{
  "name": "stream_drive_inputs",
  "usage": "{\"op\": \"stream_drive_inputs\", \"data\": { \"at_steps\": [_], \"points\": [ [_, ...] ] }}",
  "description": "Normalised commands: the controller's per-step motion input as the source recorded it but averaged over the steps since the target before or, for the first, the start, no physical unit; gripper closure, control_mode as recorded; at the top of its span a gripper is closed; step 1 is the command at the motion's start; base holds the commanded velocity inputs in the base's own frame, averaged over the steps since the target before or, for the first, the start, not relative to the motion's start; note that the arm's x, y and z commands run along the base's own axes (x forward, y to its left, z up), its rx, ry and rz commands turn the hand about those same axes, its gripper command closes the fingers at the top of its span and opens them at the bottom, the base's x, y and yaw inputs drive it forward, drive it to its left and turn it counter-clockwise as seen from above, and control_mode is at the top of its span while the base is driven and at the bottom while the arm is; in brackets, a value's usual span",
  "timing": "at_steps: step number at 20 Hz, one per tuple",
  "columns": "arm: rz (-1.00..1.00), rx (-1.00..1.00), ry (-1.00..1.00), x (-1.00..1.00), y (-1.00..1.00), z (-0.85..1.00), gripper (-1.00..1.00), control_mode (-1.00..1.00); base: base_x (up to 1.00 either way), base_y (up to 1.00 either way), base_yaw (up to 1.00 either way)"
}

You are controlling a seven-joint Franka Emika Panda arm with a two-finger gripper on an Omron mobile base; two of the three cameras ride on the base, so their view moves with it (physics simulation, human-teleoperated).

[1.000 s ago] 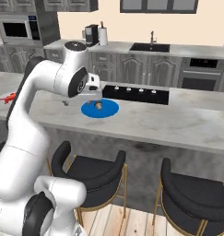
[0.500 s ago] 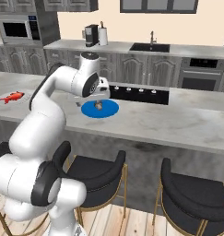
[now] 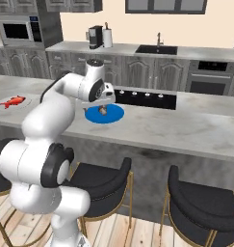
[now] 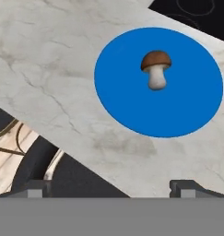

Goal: Transport the fish and mushroom to the fridge. Place the fish on the rack containing meat and place the mushroom on the rack containing the vegetable, ensuring meats and vegetables are on different racks.

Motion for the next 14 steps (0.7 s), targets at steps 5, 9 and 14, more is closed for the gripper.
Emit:
{"op": "stream_drive_inputs", "data": {
  "at_steps": [5, 9, 14],
  "points": [
    [0.00, -0.02, 0.02, 0.49, 0.17, -0.30, -1.00, -1.00, 0.00, 0.00, 0.00],
    [0.00, -0.03, 0.03, 0.49, 0.01, -0.26, -1.00, -1.00, 0.00, 0.00, 0.00],
    [0.00, -0.02, 0.02, 0.50, 0.00, -0.15, -1.00, -1.00, 0.00, 0.00, 0.00]
  ]
}}
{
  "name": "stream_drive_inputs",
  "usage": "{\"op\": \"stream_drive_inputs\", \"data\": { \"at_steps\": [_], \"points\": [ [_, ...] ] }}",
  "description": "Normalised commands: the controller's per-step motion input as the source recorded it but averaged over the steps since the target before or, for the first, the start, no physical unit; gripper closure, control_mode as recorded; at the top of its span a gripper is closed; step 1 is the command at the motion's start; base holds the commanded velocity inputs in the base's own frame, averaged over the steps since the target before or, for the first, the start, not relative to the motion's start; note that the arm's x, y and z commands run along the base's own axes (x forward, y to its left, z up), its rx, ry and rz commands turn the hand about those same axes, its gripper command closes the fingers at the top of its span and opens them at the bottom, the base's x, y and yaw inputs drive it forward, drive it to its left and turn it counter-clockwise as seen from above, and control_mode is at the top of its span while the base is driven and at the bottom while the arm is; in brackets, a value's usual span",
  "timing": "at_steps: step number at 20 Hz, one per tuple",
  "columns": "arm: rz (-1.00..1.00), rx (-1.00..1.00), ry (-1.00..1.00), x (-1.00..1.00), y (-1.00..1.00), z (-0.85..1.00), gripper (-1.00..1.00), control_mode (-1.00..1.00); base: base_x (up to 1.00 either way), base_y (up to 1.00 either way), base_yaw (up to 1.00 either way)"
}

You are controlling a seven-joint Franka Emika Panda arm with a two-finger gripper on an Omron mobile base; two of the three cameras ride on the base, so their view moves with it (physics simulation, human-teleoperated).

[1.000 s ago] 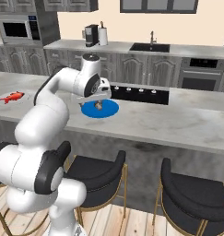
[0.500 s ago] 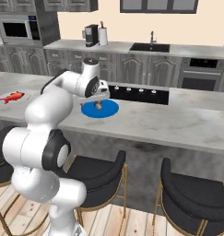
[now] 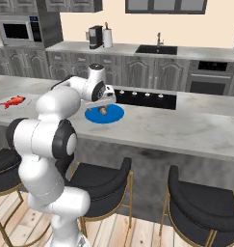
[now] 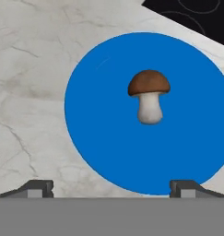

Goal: Transport the fish and mushroom to the fridge. Place the fish on the rack containing meat and place the mushroom on the rack containing the vegetable, ensuring meats and vegetables are on different racks.

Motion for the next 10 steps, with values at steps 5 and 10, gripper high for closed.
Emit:
{"op": "stream_drive_inputs", "data": {
  "at_steps": [5, 10],
  "points": [
    [0.00, 0.00, 0.05, 0.32, 0.00, -0.11, -1.00, -1.00, 0.00, 0.00, 0.00],
    [0.02, 0.00, 0.07, 0.27, -0.04, -0.22, -1.00, -1.00, 0.00, 0.00, 0.00]
  ]
}}
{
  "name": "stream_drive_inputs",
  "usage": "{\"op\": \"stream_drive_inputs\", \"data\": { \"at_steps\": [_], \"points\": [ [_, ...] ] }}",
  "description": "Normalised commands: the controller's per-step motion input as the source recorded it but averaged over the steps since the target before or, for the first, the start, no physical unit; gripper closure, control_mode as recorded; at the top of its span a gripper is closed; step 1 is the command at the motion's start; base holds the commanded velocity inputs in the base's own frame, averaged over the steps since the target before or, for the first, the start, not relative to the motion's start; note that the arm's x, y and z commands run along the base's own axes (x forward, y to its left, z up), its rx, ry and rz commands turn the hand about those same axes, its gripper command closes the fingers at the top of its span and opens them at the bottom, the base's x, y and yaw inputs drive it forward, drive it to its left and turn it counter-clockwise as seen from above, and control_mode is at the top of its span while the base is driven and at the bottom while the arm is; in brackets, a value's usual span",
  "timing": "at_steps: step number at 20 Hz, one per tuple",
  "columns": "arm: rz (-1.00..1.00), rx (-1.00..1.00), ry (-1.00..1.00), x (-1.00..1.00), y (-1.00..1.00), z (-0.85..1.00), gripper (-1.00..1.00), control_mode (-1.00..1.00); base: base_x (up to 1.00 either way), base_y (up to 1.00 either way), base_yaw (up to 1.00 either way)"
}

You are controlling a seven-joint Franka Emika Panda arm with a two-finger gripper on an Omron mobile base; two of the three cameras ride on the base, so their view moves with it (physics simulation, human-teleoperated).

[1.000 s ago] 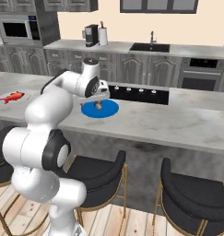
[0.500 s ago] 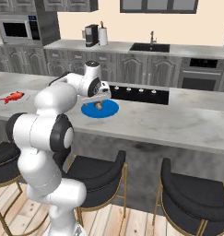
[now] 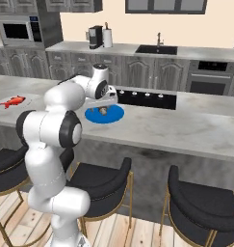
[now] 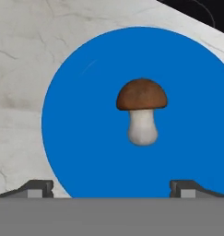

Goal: Transport the fish and mushroom to the fridge. Place the fish on the rack containing meat and place the mushroom on the rack containing the vegetable, ensuring meats and vegetables are on different racks.

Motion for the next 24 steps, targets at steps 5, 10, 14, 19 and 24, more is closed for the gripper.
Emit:
{"op": "stream_drive_inputs", "data": {
  "at_steps": [5, 10, 14, 19, 24],
  "points": [
    [0.03, 0.00, 0.04, 0.19, -0.06, -0.24, -1.00, -1.00, 0.00, 0.00, 0.00],
    [0.04, 0.00, 0.00, 0.27, 0.00, -0.19, -1.00, -1.00, 0.00, 0.00, 0.00],
    [0.03, 0.00, 0.00, 0.14, 0.00, -0.19, -1.00, -1.00, 0.00, 0.00, 0.00],
    [0.01, 0.00, 0.00, 0.17, 0.00, -0.18, -1.00, -1.00, 0.00, 0.00, 0.00],
    [0.01, 0.00, 0.00, 0.18, 0.00, -0.18, -1.00, -1.00, 0.00, 0.00, 0.00]
  ]
}}
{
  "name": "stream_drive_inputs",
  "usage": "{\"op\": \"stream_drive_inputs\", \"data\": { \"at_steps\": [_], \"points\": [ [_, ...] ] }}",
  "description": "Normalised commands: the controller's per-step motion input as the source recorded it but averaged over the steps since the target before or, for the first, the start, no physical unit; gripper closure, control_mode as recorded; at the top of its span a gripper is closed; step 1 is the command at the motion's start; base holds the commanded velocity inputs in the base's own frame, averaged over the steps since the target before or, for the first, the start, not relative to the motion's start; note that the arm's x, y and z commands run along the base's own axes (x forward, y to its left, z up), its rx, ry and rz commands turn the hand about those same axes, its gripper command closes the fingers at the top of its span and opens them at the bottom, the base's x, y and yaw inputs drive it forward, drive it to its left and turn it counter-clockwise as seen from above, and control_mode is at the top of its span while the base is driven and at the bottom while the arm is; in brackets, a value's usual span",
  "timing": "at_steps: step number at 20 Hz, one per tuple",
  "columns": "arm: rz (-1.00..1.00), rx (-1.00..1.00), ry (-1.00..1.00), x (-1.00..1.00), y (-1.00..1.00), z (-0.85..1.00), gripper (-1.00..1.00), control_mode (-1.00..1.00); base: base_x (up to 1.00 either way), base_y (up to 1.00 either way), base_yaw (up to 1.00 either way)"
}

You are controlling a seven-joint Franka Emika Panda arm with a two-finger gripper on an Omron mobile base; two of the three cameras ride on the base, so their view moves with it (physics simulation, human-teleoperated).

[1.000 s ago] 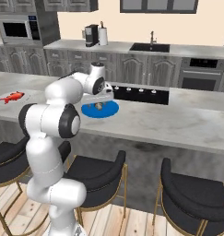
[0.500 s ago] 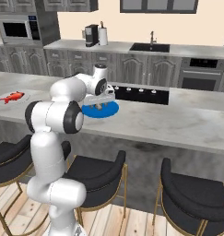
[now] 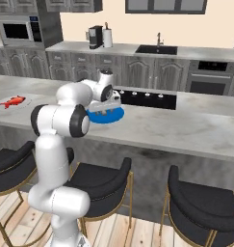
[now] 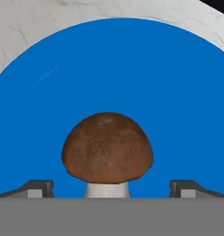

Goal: Transport the fish and mushroom to the fridge. Place the fish on the rack containing meat and place the mushroom on the rack containing the vegetable, ensuring meats and vegetables are on different racks.

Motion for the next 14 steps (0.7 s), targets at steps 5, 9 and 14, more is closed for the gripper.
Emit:
{"op": "stream_drive_inputs", "data": {
  "at_steps": [5, 9, 14],
  "points": [
    [0.01, 0.00, 0.00, 0.00, 0.00, -0.13, 1.00, -1.00, 0.00, 0.00, 0.00],
    [0.01, 0.00, 0.00, 0.00, 0.01, -0.04, 1.00, -1.00, 0.00, 0.00, 0.00],
    [0.01, 0.00, 0.00, -0.05, 0.12, -0.01, 1.00, -1.00, 0.00, 0.00, 0.00]
  ]
}}
